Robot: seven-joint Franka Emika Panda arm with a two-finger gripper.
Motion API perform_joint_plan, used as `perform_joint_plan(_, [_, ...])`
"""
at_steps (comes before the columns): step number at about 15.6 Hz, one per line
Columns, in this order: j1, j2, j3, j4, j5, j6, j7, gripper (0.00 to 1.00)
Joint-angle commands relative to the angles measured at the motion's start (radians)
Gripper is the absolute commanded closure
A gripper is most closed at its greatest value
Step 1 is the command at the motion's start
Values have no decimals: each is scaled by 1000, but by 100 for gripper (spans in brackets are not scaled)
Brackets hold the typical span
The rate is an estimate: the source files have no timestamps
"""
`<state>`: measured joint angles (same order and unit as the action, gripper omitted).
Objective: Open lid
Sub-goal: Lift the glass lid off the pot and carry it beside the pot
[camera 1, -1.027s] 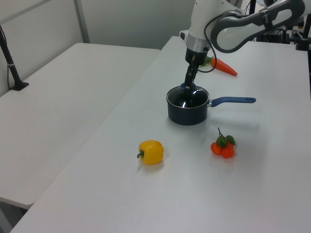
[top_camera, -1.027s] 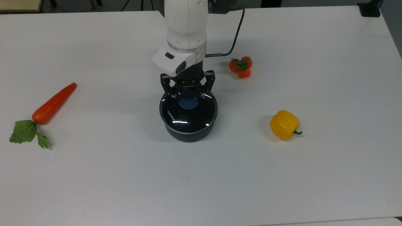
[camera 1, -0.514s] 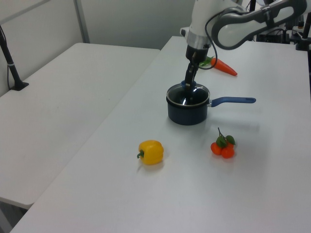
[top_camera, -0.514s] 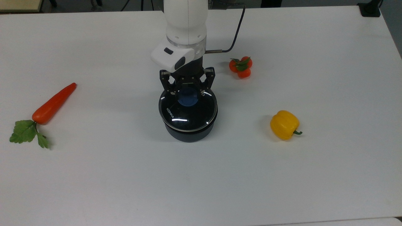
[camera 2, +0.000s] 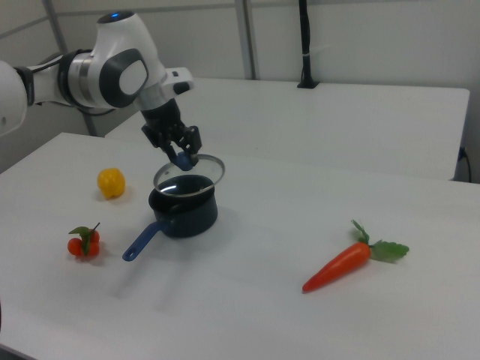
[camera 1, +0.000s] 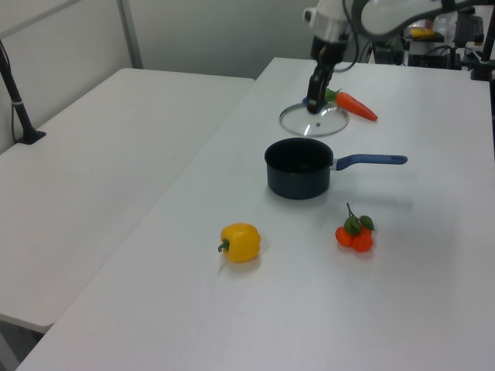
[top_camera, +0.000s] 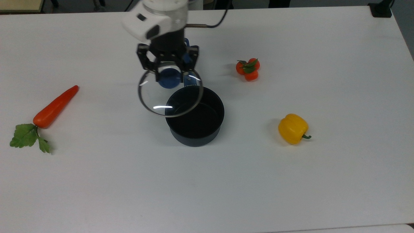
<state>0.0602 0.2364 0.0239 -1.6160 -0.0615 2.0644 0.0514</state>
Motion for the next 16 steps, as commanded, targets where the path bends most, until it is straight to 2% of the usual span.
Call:
perform_joint_plan(1, [-86, -107, -5, -119, 0, -9, -24, 54])
perform_joint_plan(3, [-140, -149, -5, -229, 0, 14, -80, 54])
perform_joint_plan(6, [-187, -183, -5, -370, 0, 146, -88, 53])
perform_joint_plan(9, [-186, -164, -5, -459, -1, 244, -100, 53])
perform_joint_plan(11, [-181, -146, -5, -502, -3, 314, -100, 53])
perform_joint_plan(16, [-184, -89, -5, -509, -3, 430, -93, 53])
